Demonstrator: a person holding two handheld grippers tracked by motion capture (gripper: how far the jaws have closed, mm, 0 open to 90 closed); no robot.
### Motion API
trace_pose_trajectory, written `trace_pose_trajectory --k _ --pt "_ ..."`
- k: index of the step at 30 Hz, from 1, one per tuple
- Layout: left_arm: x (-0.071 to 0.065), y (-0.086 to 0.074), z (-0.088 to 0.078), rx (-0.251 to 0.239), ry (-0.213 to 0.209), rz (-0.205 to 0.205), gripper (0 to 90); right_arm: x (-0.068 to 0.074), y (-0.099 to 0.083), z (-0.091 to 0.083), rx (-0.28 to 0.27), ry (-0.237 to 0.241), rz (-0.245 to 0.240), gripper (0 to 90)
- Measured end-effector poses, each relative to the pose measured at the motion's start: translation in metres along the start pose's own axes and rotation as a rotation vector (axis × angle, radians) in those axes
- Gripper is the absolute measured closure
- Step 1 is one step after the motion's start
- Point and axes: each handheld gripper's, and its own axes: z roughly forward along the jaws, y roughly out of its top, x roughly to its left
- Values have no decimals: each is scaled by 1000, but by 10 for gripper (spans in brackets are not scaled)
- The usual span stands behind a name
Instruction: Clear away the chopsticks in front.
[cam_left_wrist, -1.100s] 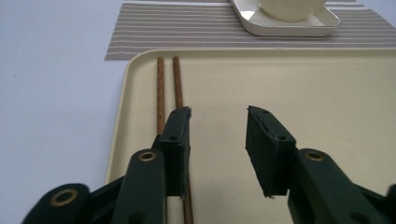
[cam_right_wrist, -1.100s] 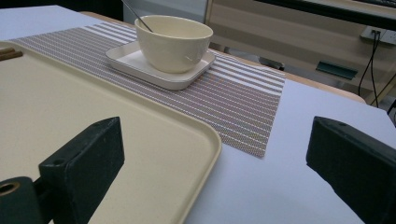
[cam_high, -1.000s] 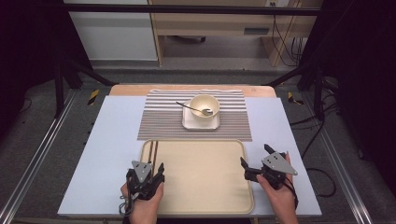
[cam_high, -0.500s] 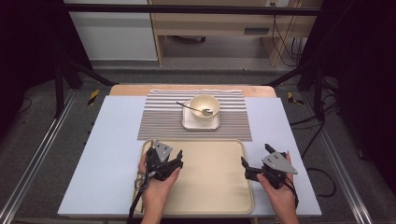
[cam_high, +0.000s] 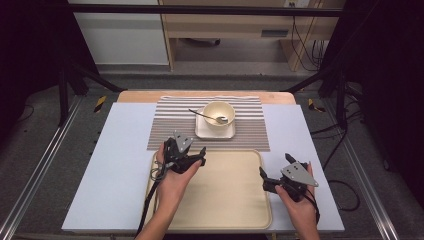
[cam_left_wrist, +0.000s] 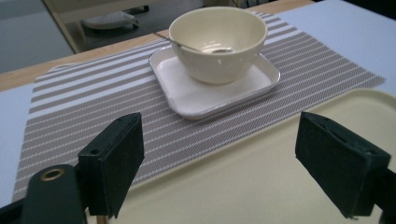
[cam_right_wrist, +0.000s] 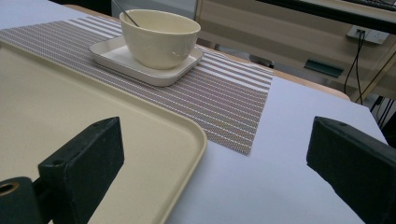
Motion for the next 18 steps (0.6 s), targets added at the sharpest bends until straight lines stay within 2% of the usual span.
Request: trace_pose_trajectory --k 1,2,3,6,8,9,14,15,18 --pt "2 7 5 -9 -14 3 141 0 0 1 1 -5 -7 43" --pt "2 7 5 -9 -14 3 135 0 0 1 1 -5 -7 43" --pt "6 15 8 -10 -33 20 128 0 1 1 0 -15 -8 43" --pt "8 23 11 -25 -38 38 108 0 2 2 -3 -24 -11 44" --pt "14 35 14 -44 -59 69 85 0 2 3 -3 -21 -14 44" --pt "16 39 16 -55 -61 69 83 1 2 4 -1 -21 -19 44" --pt "26 49 25 -76 -59 78 82 4 2 6 15 -36 -38 44" --pt "27 49 29 -80 -65 68 82 4 2 6 15 -36 -38 44" --pt "28 50 38 -91 -61 79 85 4 3 5 11 -39 -37 44"
